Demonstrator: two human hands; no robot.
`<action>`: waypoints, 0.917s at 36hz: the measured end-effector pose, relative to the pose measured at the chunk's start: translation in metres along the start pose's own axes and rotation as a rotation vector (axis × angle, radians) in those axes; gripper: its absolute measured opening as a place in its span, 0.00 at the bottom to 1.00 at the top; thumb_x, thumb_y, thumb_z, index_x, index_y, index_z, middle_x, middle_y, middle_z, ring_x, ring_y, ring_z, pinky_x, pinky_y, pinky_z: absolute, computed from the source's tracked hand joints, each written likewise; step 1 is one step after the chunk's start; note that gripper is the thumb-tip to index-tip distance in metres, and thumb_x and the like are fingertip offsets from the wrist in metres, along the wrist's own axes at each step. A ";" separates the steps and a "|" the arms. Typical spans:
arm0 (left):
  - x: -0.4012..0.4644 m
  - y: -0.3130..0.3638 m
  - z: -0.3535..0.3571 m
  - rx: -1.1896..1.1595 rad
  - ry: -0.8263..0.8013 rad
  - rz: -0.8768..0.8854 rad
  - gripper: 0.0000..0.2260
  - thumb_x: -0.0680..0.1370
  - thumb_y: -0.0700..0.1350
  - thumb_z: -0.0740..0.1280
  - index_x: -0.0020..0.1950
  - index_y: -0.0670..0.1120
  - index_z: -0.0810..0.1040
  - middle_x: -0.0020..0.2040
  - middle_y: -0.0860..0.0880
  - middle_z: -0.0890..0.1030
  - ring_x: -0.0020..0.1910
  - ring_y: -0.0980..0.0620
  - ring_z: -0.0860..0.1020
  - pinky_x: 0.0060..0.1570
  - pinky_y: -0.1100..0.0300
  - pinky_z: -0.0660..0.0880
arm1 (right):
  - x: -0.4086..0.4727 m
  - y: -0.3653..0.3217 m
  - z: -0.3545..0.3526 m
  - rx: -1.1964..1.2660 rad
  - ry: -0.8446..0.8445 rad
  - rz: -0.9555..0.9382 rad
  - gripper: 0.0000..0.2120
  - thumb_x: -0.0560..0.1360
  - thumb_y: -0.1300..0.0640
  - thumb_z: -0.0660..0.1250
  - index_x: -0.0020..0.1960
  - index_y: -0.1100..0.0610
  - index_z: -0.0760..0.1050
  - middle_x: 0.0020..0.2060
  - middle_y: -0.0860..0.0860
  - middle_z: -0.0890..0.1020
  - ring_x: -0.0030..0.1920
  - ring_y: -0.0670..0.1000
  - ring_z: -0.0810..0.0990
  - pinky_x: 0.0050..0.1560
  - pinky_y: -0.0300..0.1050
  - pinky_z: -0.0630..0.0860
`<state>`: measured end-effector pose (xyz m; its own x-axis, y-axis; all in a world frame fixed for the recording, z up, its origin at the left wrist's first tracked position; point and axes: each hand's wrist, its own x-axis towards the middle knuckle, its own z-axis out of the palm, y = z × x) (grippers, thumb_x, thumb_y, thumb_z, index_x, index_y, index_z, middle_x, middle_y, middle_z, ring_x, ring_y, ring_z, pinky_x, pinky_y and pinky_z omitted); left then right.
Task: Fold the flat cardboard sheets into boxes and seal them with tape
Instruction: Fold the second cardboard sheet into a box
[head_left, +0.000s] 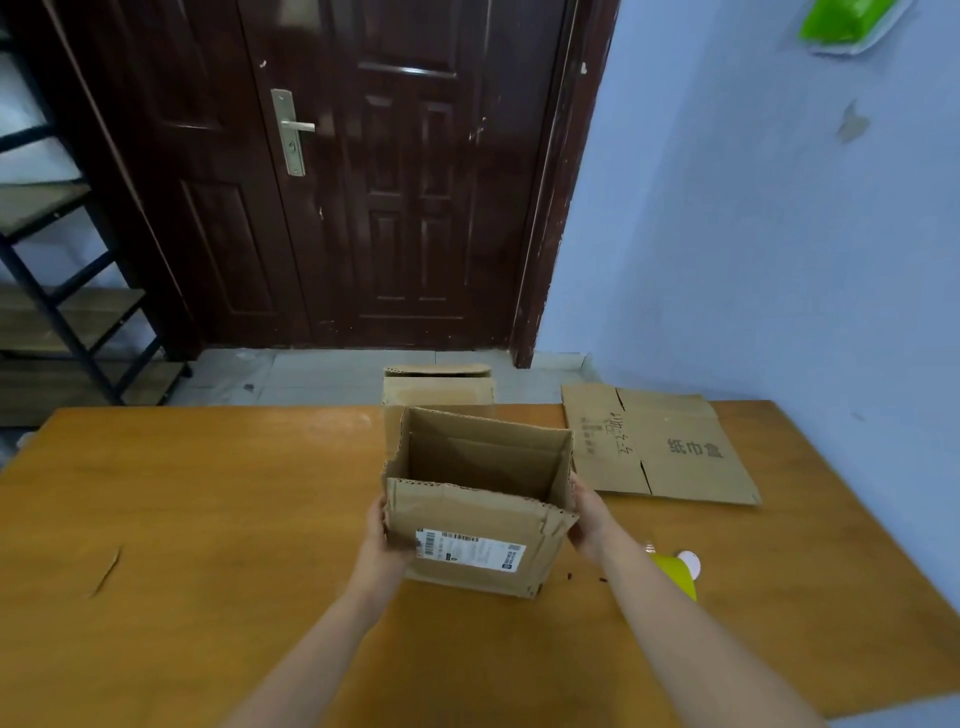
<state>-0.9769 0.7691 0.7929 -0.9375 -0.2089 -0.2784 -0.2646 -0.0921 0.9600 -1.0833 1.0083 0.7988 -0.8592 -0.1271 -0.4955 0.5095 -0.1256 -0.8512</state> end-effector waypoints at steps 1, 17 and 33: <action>-0.002 -0.002 0.002 0.004 0.003 -0.003 0.33 0.73 0.28 0.67 0.71 0.50 0.59 0.60 0.49 0.74 0.59 0.48 0.73 0.56 0.53 0.74 | -0.001 0.001 0.003 -0.016 0.027 0.002 0.13 0.80 0.58 0.58 0.60 0.54 0.76 0.47 0.56 0.84 0.48 0.55 0.81 0.43 0.44 0.76; -0.009 -0.013 0.003 0.224 0.192 -0.019 0.26 0.77 0.27 0.56 0.71 0.47 0.61 0.67 0.46 0.69 0.67 0.48 0.67 0.57 0.58 0.68 | 0.006 -0.003 -0.031 -0.077 0.227 0.008 0.15 0.82 0.58 0.55 0.67 0.54 0.71 0.59 0.53 0.78 0.58 0.52 0.77 0.61 0.51 0.74; 0.015 0.067 0.030 0.417 0.076 0.289 0.08 0.77 0.39 0.66 0.51 0.51 0.78 0.56 0.54 0.71 0.54 0.61 0.72 0.51 0.70 0.70 | -0.041 -0.028 0.003 -0.566 0.016 -0.437 0.22 0.77 0.54 0.65 0.69 0.46 0.65 0.66 0.42 0.66 0.67 0.44 0.65 0.68 0.49 0.68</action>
<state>-1.0154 0.7889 0.8535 -0.9706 -0.2404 0.0136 -0.0794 0.3728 0.9245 -1.0621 1.0140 0.8437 -0.9821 -0.1667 -0.0879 0.0205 0.3691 -0.9291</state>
